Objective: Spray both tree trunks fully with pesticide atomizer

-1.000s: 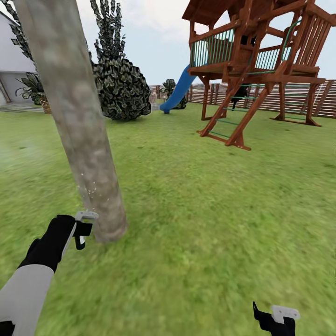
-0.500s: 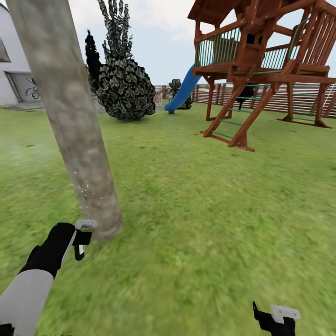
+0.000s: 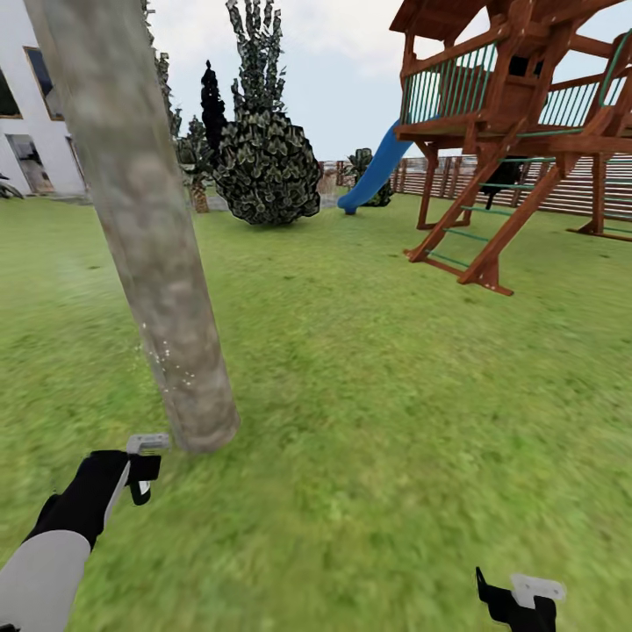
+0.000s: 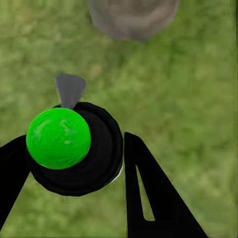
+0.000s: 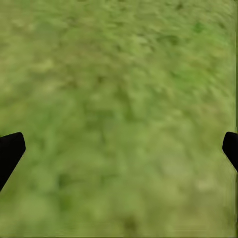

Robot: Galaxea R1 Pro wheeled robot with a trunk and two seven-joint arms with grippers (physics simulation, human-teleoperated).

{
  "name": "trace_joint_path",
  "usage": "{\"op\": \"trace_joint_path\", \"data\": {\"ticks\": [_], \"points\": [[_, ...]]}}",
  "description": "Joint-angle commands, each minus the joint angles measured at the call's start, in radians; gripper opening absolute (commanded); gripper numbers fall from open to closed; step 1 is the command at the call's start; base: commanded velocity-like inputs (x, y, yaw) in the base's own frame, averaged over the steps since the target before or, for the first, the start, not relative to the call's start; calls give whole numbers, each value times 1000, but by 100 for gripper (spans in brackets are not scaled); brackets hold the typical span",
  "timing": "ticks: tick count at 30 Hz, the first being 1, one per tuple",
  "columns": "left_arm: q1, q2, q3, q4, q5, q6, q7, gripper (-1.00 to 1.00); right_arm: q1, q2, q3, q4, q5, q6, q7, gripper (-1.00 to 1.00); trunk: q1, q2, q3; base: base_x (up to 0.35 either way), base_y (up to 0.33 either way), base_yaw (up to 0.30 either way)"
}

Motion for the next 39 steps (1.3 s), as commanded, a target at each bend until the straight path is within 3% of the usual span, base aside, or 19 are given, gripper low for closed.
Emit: {"op": "trace_joint_path", "data": {"ticks": [1,4,7,9,18,29,39], "points": [[25,2,0,1,-11,-8,-8,-100,-1,-1,-7,1,11,-3,-2,100,0,0,-1,189,-235,4],[40,8,2,4,-15,-12,8,-100,-1,-1,-7,1,10,-3,-3,100,0,0,-1,196,-231,1],[44,4,7,14,-15,-14,85,-100,-1,-1,-7,1,10,-3,-2,100,0,0,-1,223,-205,0],[45,0,8,16,-9,-14,100,-100,-1,-1,-7,1,10,-3,-1,100,0,0,-1,238,-188,44],[45,-5,8,20,-1,-14,93,-100,-1,0,-6,1,11,-3,-1,100,0,0,-1,217,-200,259],[45,-22,8,38,-1,-14,93,-100,-1,0,-6,1,11,-3,-1,100,0,0,-1,17,-270,58],[45,-22,9,38,-1,-14,93,-100,-1,0,-6,1,11,-3,-1,100,0,0,-1,101,-259,244]]}}
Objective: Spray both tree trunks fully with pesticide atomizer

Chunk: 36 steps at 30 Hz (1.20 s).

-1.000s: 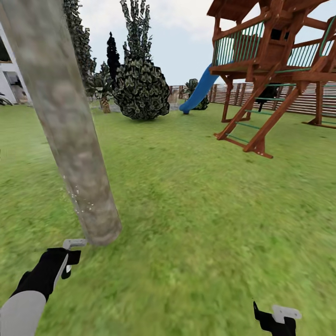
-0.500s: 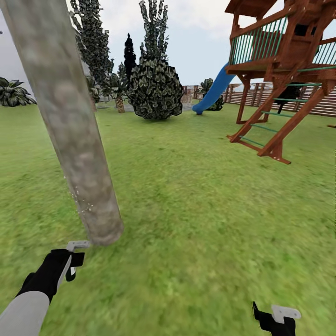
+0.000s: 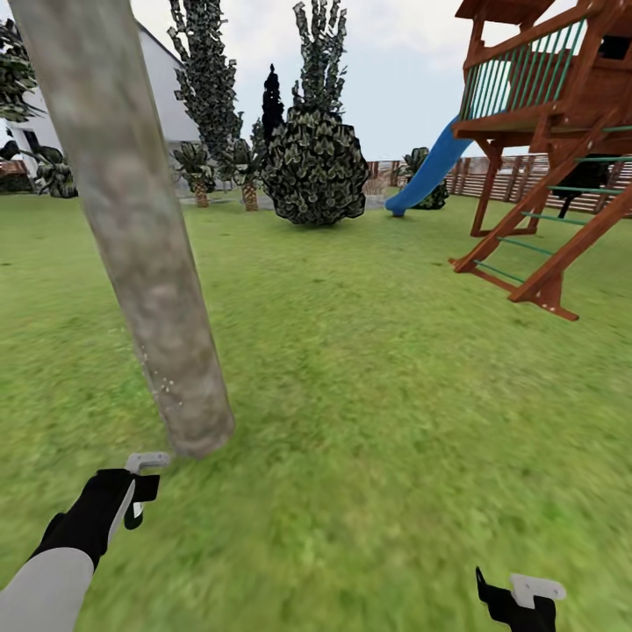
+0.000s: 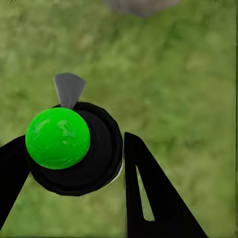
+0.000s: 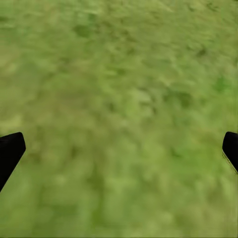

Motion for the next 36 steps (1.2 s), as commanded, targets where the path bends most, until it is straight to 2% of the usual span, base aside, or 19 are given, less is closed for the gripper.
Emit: {"op": "trace_joint_path", "data": {"ticks": [1,11,23,30,36], "points": [[-1,-1,3,-2,-10,4,-6,-100,-1,0,-7,1,10,-3,-2,100,0,0,-1,220,-211,30],[-1,-1,3,-2,-10,4,-6,-100,-1,0,-7,1,11,-3,-2,100,0,0,-1,238,-196,11],[-1,-3,4,-2,-11,4,-3,-100,-1,0,-7,1,11,-3,-2,100,0,0,-1,192,-220,238],[-1,-4,3,-2,-10,4,-3,-100,-1,1,-7,1,11,-3,-3,100,0,0,-1,47,-263,22],[-1,-4,4,-2,-11,4,-2,-100,-1,1,-7,1,11,-3,-3,100,0,0,-1,0,-271,246]]}}
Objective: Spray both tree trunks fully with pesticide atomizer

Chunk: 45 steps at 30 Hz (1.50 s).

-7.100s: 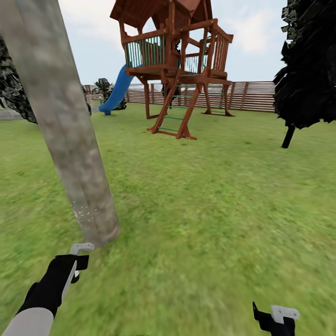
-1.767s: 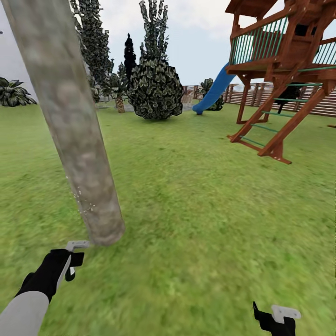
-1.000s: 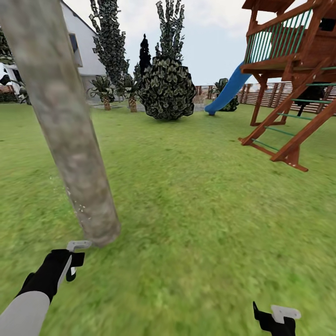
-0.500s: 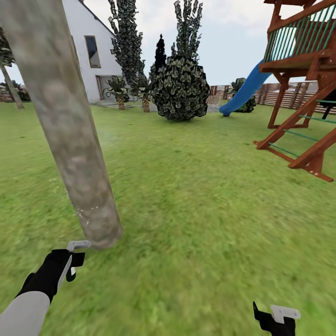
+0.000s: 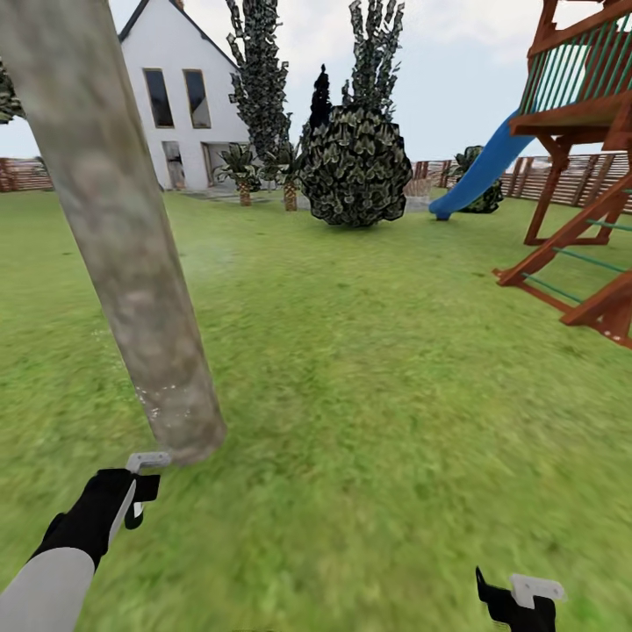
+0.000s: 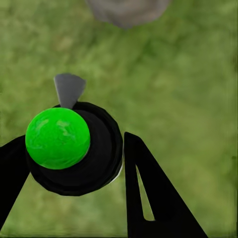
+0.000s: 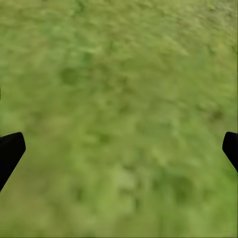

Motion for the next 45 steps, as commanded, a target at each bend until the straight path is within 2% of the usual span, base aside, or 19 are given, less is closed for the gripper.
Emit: {"op": "trace_joint_path", "data": {"ticks": [1,10,15,17,21,23,24,26,27,29,32,41,42,45], "points": [[-1,-1,3,-2,-9,4,-6,-100,-1,0,-7,1,10,-3,-2,100,0,0,-1,0,-271,276],[-1,-1,6,-3,-8,4,-8,-100,-1,0,-7,1,10,-3,-2,100,0,0,-1,42,-272,142],[-11,-1,-1,-46,44,5,-10,-100,-1,0,-8,1,10,-3,-3,100,0,0,-1,89,-272,244],[-12,0,-3,-92,48,13,-10,-100,-1,0,-7,1,10,-3,-3,100,0,0,-1,65,-170,240],[-20,5,-7,-111,47,32,-11,-100,-1,0,-8,1,10,-3,-3,100,0,0,-1,11,-24,49],[-60,5,-7,-113,46,78,-15,-100,-1,0,-9,1,10,-3,-3,100,0,0,-1,1,-2,3],[-101,7,-9,-113,45,108,-30,-100,-1,0,-9,1,10,-3,-3,100,0,0,-1,0,0,0],[-167,25,-22,-113,42,129,-81,-100,-1,-2,-9,1,10,-3,-3,100,0,0,-1,0,0,0],[-181,31,-24,-113,41,131,-91,-100,-1,-2,-9,1,10,-3,-3,100,0,0,-1,0,0,0],[-192,39,-25,-114,39,141,-97,-100,-1,-2,-9,1,10,-3,-3,100,0,0,-1,0,0,0],[-208,67,-26,-114,36,146,-124,-100,-1,-2,-9,1,10,-3,-3,100,0,0,-1,0,0,71],[-200,71,-28,-113,36,146,-133,-100,-1,0,-9,1,10,-3,-3,100,0,0,-1,0,0,259],[-199,71,-42,-112,36,147,-133,-100,-1,0,-9,1,10,-3,-3,100,0,0,-1,40,-19,92],[-197,71,-119,-109,36,147,-133,-100,-1,0,-9,1,10,-3,-3,100,0,0,-1,142,-118,28]]}}
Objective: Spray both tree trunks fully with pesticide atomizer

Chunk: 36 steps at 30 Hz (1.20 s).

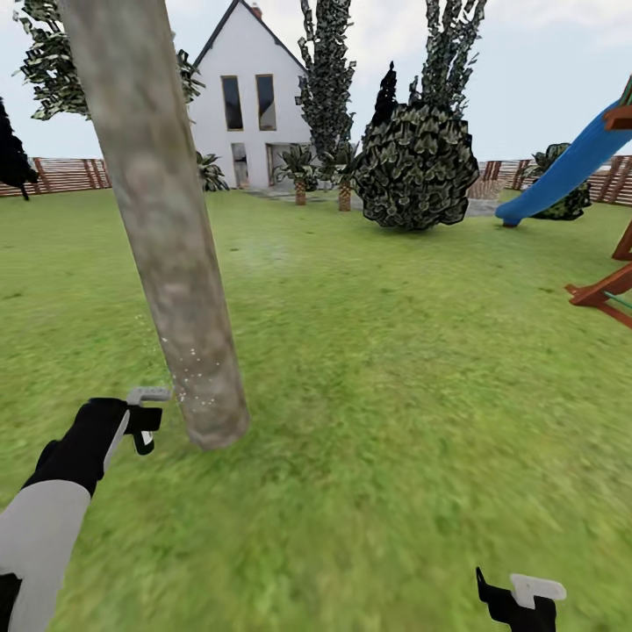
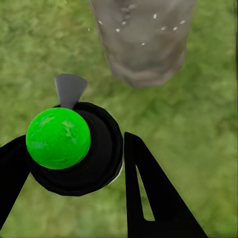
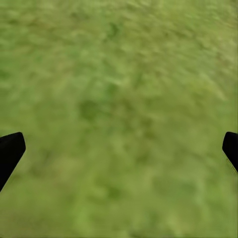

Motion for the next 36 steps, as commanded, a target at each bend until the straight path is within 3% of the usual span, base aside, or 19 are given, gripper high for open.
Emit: {"op": "trace_joint_path", "data": {"ticks": [1,4,8,24,36], "points": [[-1,0,-16,-2,-13,4,-9,-100,-1,0,-7,1,11,-3,-2,100,0,0,-1,216,-163,4],[-3,0,-16,-3,-9,5,-21,-100,-1,0,-6,1,11,-3,-2,100,0,0,-1,230,-169,35],[-2,1,-17,-5,-16,5,-92,-100,-1,0,-6,1,11,-3,-2,100,0,0,-1,238,-171,236],[0,0,-15,-7,-12,5,-98,-100,-1,0,-6,1,12,-3,-2,100,0,0,-1,10,-259,57],[0,-1,-16,-7,-10,4,-98,-100,-1,0,-6,1,12,-3,-2,100,0,0,-1,0,-273,246]]}}
